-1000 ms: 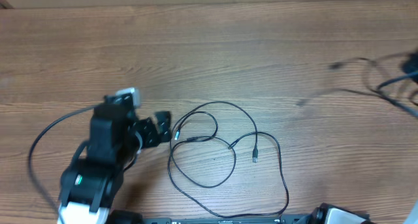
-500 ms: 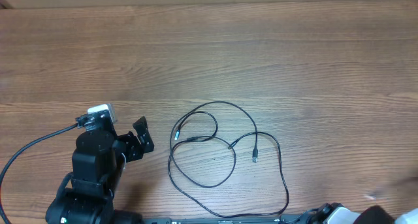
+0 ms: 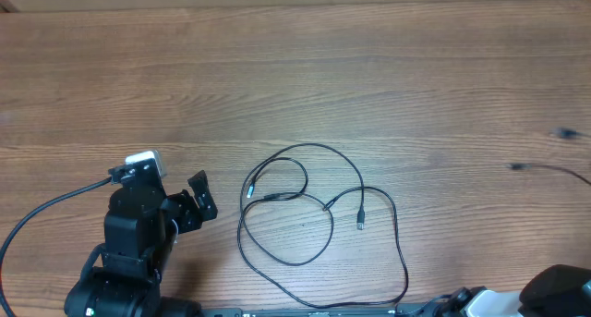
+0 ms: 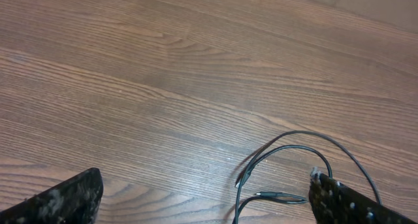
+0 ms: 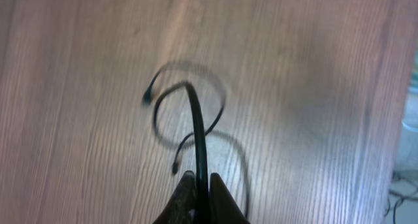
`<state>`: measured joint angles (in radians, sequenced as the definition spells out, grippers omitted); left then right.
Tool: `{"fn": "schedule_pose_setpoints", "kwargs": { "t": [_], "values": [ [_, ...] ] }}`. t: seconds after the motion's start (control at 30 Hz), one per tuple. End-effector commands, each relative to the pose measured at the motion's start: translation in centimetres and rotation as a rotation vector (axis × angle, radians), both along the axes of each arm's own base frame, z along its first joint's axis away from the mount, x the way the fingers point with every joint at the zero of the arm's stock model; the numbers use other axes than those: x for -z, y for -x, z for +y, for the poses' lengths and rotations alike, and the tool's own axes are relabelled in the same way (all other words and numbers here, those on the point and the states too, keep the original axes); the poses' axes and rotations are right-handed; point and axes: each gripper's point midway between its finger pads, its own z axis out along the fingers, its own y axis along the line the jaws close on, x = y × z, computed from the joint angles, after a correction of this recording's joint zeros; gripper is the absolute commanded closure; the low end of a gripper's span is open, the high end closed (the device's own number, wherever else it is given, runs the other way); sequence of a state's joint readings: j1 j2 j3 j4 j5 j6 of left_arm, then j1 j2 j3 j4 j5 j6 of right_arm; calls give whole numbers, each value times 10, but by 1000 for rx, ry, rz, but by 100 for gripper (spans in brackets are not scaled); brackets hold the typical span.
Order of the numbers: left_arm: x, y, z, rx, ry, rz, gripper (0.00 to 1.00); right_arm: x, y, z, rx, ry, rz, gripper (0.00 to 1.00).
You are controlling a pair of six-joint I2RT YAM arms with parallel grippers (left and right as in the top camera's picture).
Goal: Untangle cables
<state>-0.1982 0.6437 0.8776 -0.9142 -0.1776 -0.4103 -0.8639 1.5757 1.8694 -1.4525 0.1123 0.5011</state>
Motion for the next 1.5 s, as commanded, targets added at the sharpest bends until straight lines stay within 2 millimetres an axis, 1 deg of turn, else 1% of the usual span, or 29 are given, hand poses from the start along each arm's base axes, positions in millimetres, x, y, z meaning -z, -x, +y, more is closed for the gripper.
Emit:
{"fn": "schedule_pose_setpoints", "kwargs": {
  "t": [0.0, 0.03, 0.07, 0.1, 0.2, 0.3, 0.4, 0.53, 0.63, 0.8, 0.9, 0.93, 1.0, 1.07, 1.13, 1.17, 1.2, 1.23, 1.27, 1.33, 1.37, 1.47],
  "values": [
    [-8, 0, 4, -4, -27, -19, 0, 0, 19, -7, 93, -13, -5, 93],
    [-8, 0, 4, -4, -27, -19, 0, 0, 21, -7, 98, -20, -6, 66],
    [-8, 0, 4, -4, -27, -19, 0, 1, 20, -6, 95, -31, -15, 31],
    [-8, 0, 4, -4, -27, -19, 0, 1, 19, -5, 89, -38, -22, 2],
    [-8, 0, 4, -4, -27, -19, 0, 1, 16, -1, 77, -55, -36, 0],
    [-7, 0, 4, -4, -27, -18, 0, 3, 10, 7, 50, -94, -55, 0],
    [-7, 0, 4, -4, -27, -18, 0, 4, -5, 22, -96, -128, -80, 0],
    [-7, 0, 4, -4, -27, -18, 0, 1, -26, 43, -287, -162, -128, 0],
    [-7, 0, 4, -4, -27, -18, 0, -2, -44, 65, -441, -180, -158, 0],
    [-7, 0, 4, -4, -27, -18, 0, 1, -62, 102, -622, -196, -125, 0],
    [-7, 0, 4, -4, -27, -18, 0, 2, -78, 132, -731, -205, -110, 0],
    [-7, 0, 4, -4, -27, -18, 0, 2, -84, 144, -790, -200, -105, 0],
    [-7, 0, 4, -4, -27, -18, 0, 2, -97, 177, -925, -193, -89, 0],
    [-7, 0, 4, -4, -27, -18, 0, 2, -104, 202, -1024, -187, -78, 0],
    [-7, 0, 4, -4, -27, -18, 0, 2, -112, 232, -1148, -174, -69, 0],
    [-7, 0, 4, -4, -27, -18, 0, 2, -114, 242, -1185, -170, -68, 0],
    [-7, 0, 4, -4, -27, -18, 0, 3, -119, 263, -1268, -161, -64, 0],
    [-7, 0, 4, -4, -27, -18, 0, 5, -122, 277, -1327, -153, -62, 0],
    [-7, 0, 4, -4, -27, -18, 0, 7, -124, 285, -1356, -151, -60, 0],
    [-7, 0, 4, -4, -27, -18, 0, 16, -126, 309, -1429, -157, -51, 0],
    [-7, 0, 4, -4, -27, -18, 0, 25, -125, 322, -1468, -168, -39, 0],
    [-7, 0, 4, -4, -27, -18, 0, 49, -115, 352, -1549, -217, 12, 0]
  ]
}}
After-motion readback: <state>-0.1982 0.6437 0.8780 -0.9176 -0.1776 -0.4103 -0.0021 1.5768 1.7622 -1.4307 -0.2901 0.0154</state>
